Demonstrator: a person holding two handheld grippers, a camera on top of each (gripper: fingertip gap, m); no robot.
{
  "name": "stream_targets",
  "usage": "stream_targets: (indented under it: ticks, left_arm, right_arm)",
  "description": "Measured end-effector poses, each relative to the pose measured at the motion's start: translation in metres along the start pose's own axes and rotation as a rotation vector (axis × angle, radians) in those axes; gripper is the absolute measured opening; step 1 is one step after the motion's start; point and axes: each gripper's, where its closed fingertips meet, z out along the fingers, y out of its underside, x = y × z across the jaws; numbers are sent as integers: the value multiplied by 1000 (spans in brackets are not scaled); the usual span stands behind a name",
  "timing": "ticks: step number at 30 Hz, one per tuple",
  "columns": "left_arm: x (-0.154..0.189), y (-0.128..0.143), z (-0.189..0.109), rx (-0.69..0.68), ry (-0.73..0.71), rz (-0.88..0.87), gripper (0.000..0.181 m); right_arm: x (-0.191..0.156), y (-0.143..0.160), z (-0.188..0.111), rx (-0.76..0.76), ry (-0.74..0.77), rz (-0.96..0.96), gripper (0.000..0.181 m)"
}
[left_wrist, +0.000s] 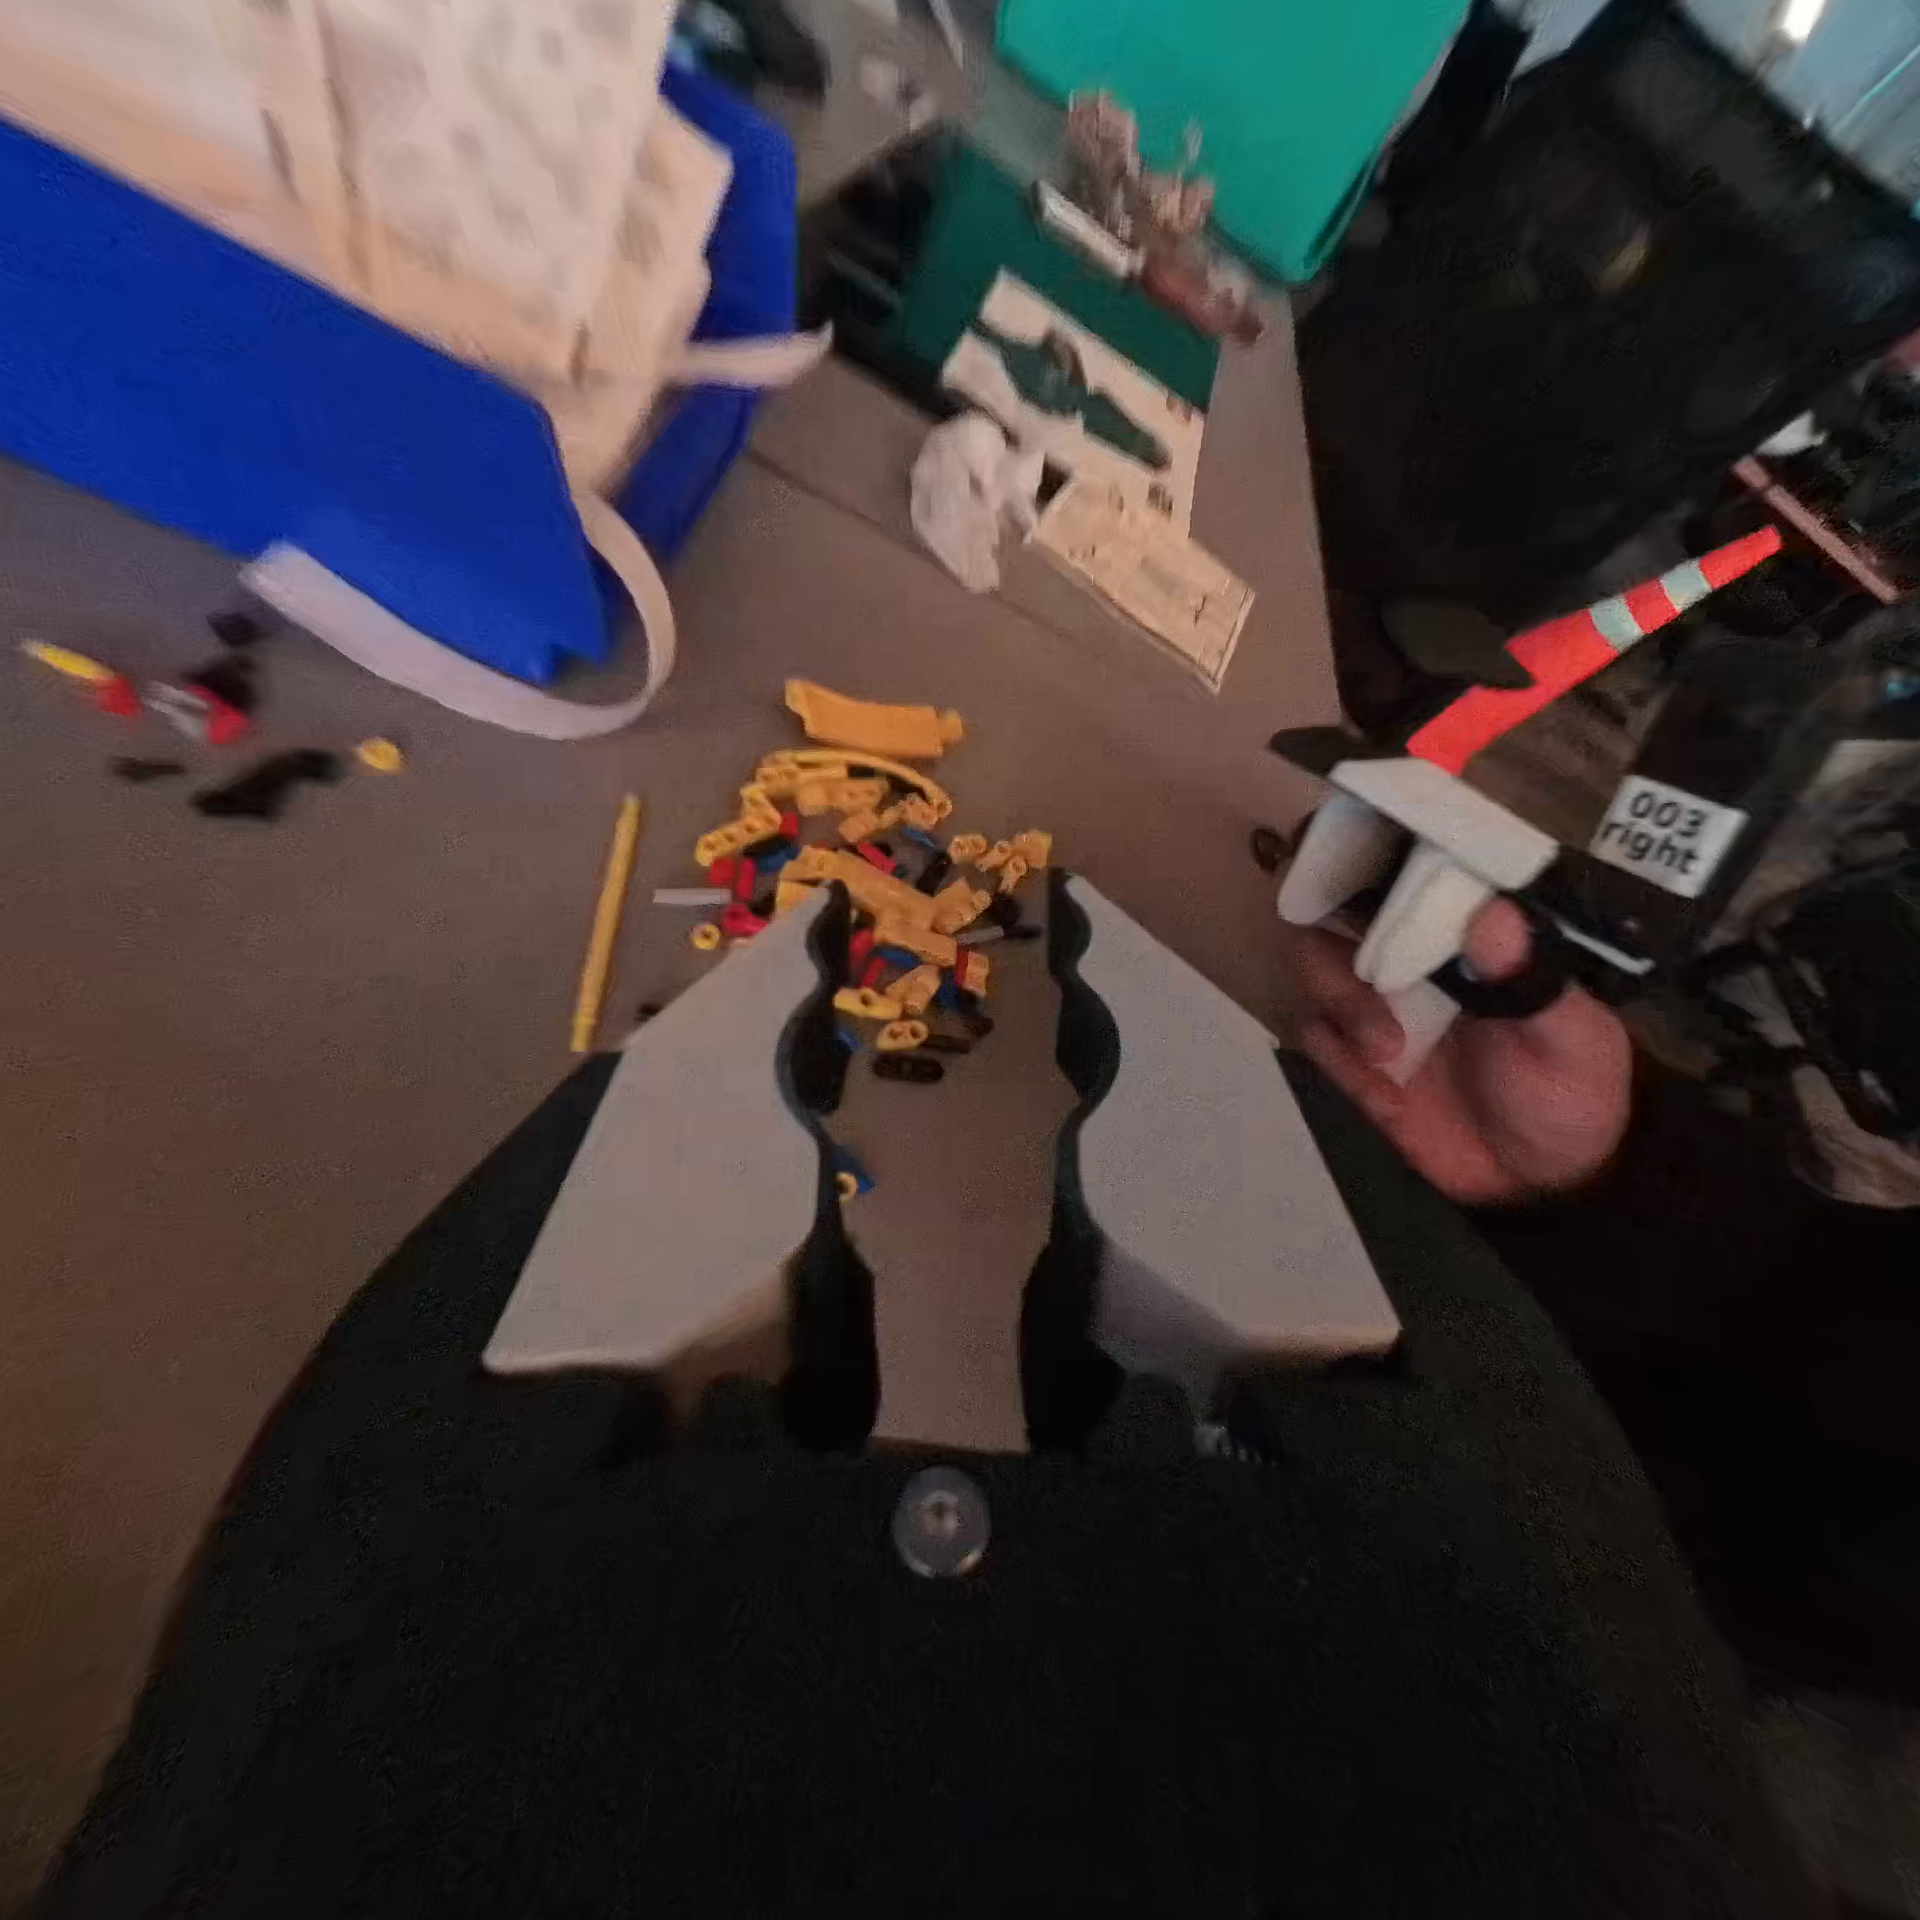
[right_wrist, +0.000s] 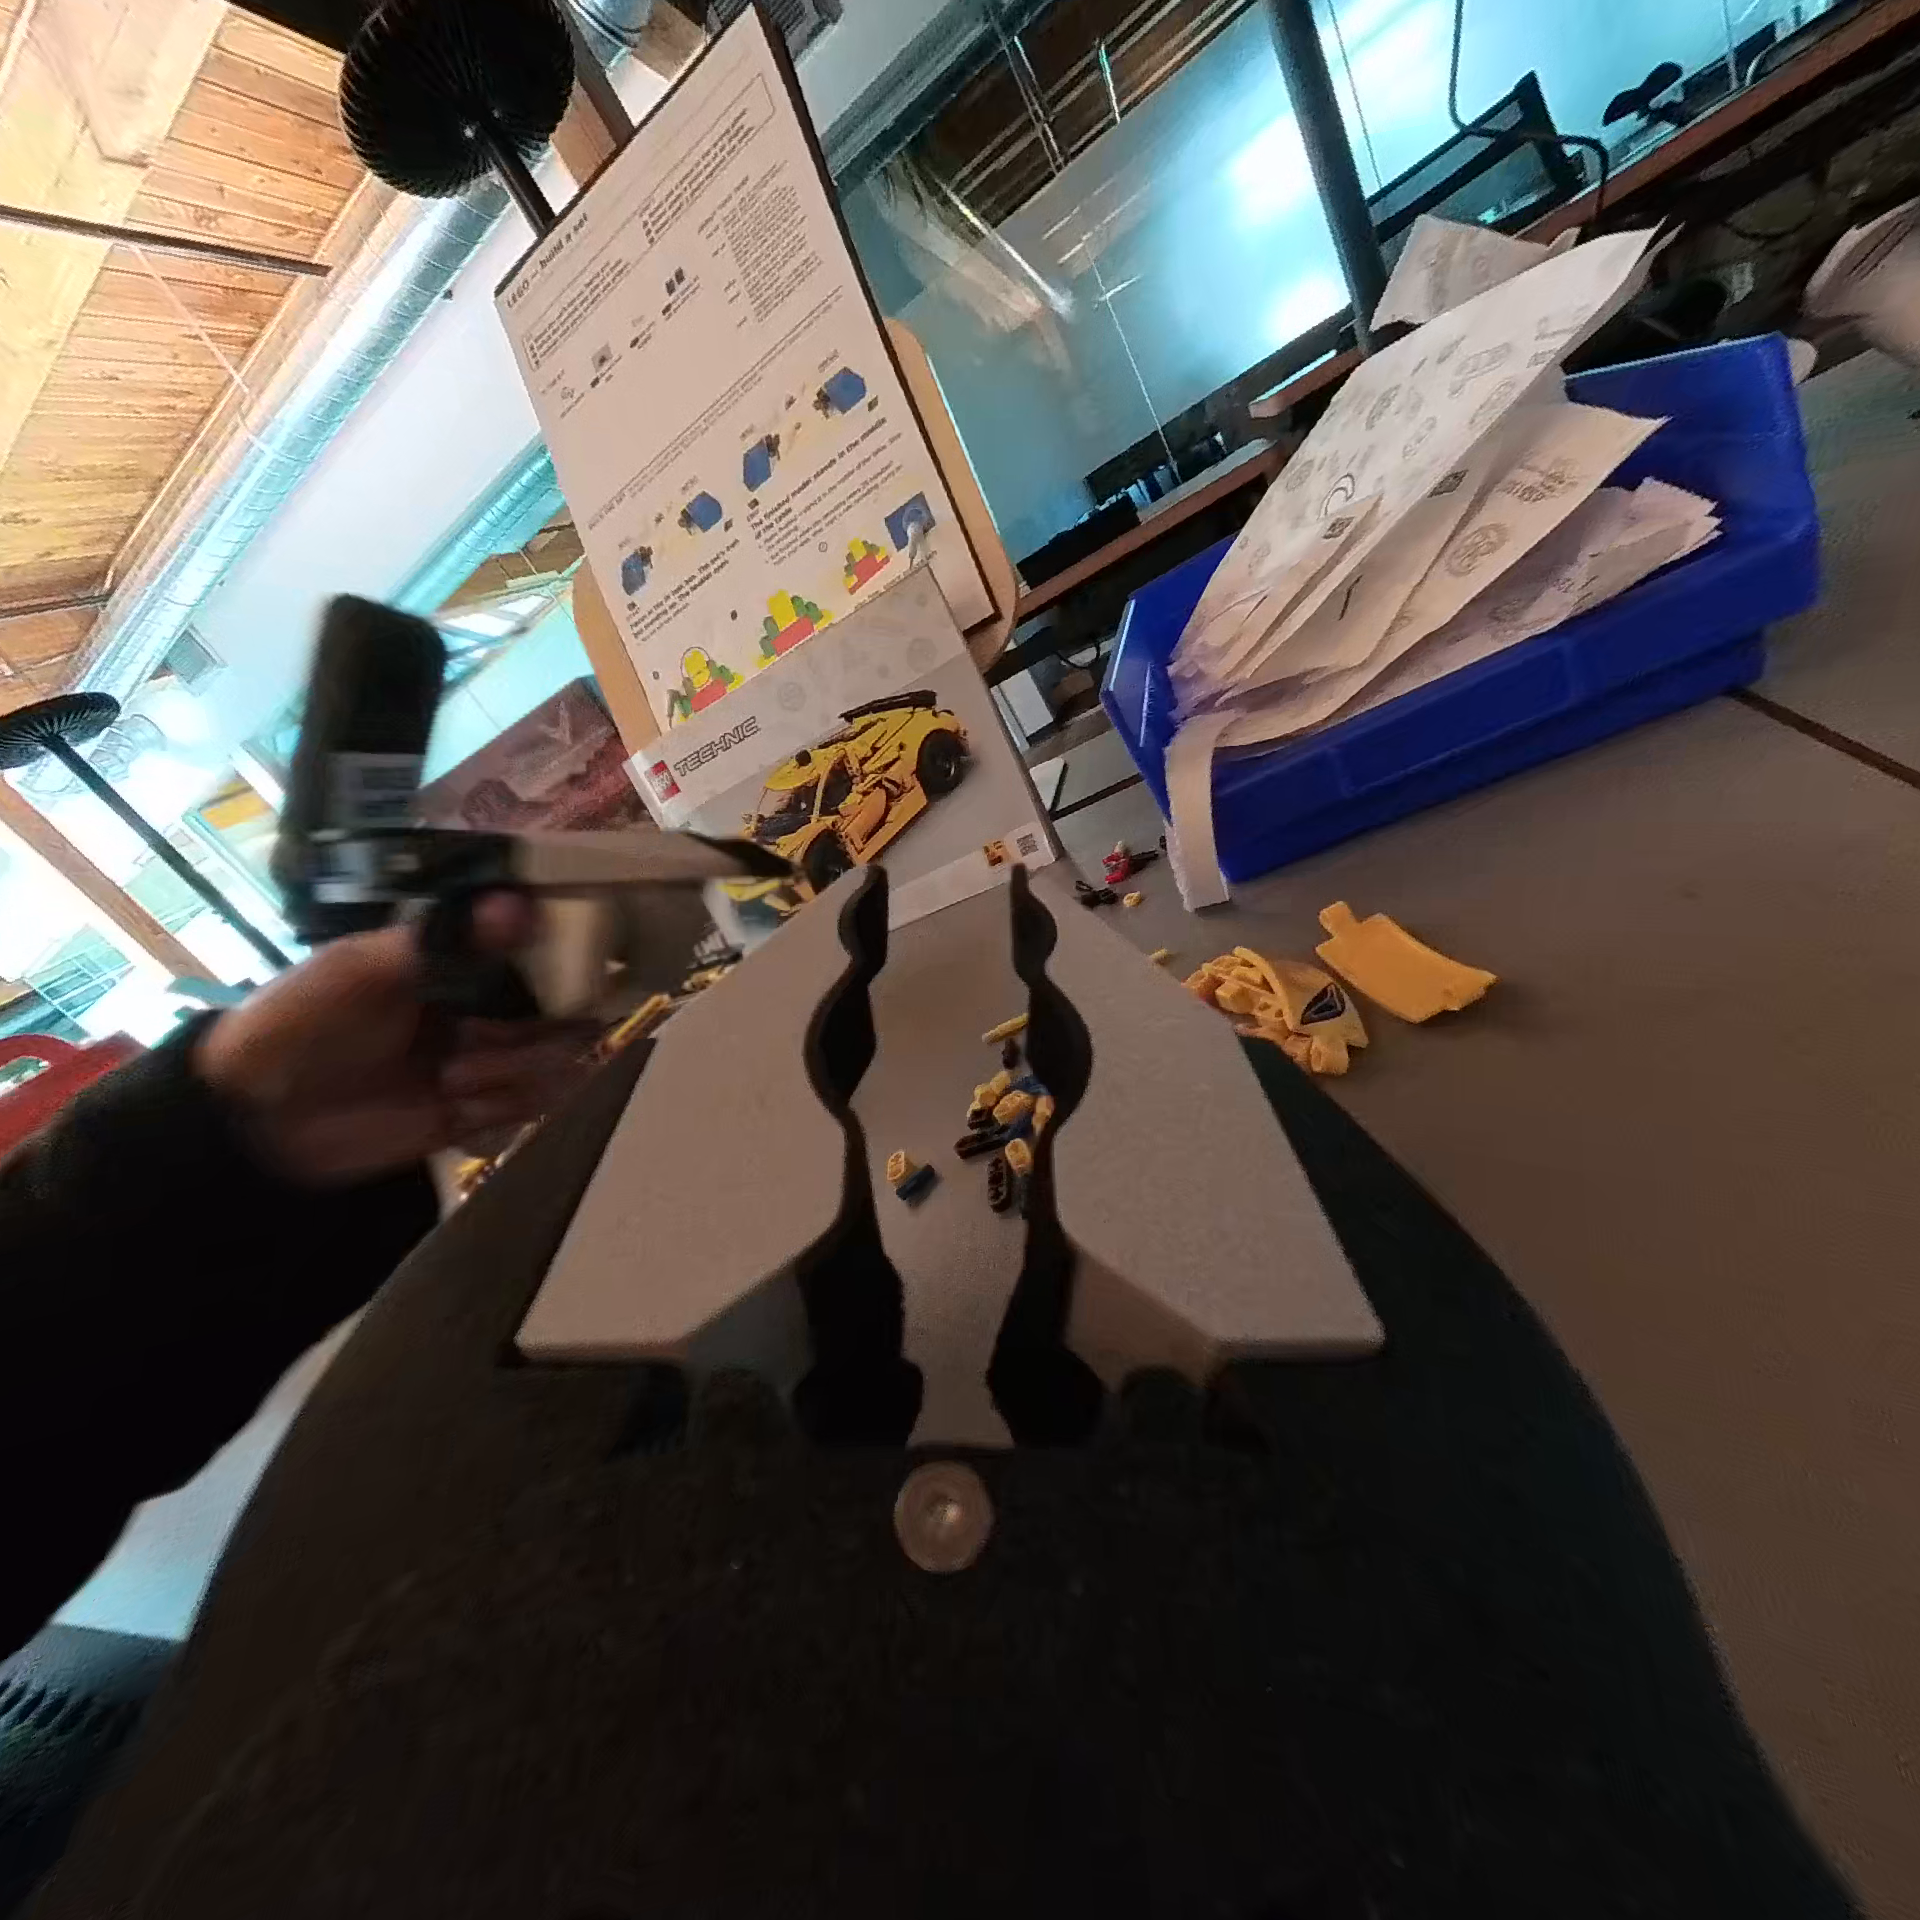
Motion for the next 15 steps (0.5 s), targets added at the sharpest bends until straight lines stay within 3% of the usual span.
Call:
stream_targets:
  ticks: [4, 8, 11, 13, 15]
  left_arm:
    - [15, -27, -128, 306, -213, 203, 42]
    - [19, 18, -229, 375, -414, 197, 43]
    - [11, 78, -268, 288, -613, 225, 49]
    - [17, 116, -276, 229, -669, 249, 51]
    - [27, 146, -277, 191, -692, 320, 51]
  right_arm:
    - [-13, 13, 11, -46, -37, -164, 44]
    - [-42, 30, 24, -61, -133, -425, 68]
    - [-67, 63, 28, -225, -278, -537, 71]
    - [-90, 99, 22, -427, -412, -578, 77]
    - [-106, 129, 14, -579, -508, -730, 72]
